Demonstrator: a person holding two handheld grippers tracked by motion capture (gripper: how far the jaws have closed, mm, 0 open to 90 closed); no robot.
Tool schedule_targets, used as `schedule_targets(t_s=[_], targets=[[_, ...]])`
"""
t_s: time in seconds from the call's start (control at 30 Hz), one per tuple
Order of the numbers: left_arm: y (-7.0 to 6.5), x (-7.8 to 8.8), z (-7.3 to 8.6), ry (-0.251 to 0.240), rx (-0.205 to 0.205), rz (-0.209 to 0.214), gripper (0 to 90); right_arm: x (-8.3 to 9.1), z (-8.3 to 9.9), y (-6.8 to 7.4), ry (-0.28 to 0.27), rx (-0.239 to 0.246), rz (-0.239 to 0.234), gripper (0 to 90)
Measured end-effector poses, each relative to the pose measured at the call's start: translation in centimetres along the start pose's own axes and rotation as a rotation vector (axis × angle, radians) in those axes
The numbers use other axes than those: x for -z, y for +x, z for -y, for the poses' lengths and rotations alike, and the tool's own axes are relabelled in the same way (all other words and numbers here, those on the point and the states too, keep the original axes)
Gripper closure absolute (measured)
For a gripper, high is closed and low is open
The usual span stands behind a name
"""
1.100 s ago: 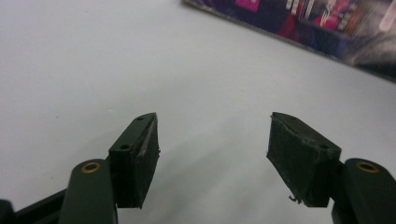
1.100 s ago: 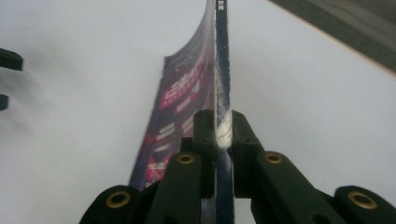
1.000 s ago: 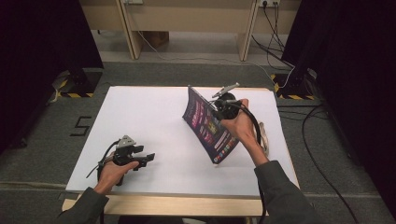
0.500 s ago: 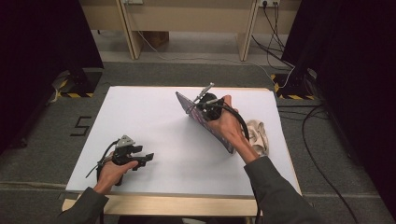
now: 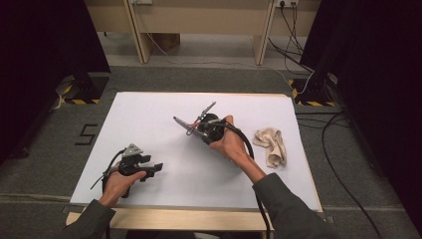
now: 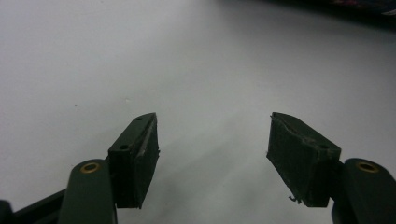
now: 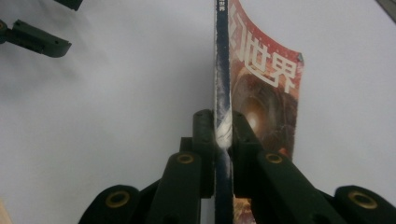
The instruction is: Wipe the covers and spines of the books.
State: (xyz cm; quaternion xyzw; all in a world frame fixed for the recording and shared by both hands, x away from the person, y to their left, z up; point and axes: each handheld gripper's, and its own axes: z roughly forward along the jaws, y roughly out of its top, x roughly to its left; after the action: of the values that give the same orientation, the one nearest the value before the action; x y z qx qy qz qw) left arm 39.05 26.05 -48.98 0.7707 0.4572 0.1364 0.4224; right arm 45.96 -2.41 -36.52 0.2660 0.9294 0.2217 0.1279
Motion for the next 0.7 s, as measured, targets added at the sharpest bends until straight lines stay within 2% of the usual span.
schedule_targets(t_s=[0.27, 0.4, 0.53, 0.7], targets=[[0.2, 0.1, 0.0, 0.003, 0.006, -0.003, 33.2, -2.6, 0.7, 1.5, 0.023, 0.001, -0.05, 83.5], [0.3, 0.2, 0.0, 0.006, 0.005, -0.007, 33.2, -3.7, 1.3, 2.0, 0.027, -0.021, -0.08, 82.8], [0.3, 0.2, 0.0, 0.006, 0.005, -0.007, 33.2, -4.4, 1.6, 2.5, 0.022, -0.015, -0.1, 80.8], [0.2, 0.1, 0.0, 0.004, 0.001, -0.009, 33.2, -5.2, 2.0, 3.1, 0.022, -0.038, -0.119, 77.3]])
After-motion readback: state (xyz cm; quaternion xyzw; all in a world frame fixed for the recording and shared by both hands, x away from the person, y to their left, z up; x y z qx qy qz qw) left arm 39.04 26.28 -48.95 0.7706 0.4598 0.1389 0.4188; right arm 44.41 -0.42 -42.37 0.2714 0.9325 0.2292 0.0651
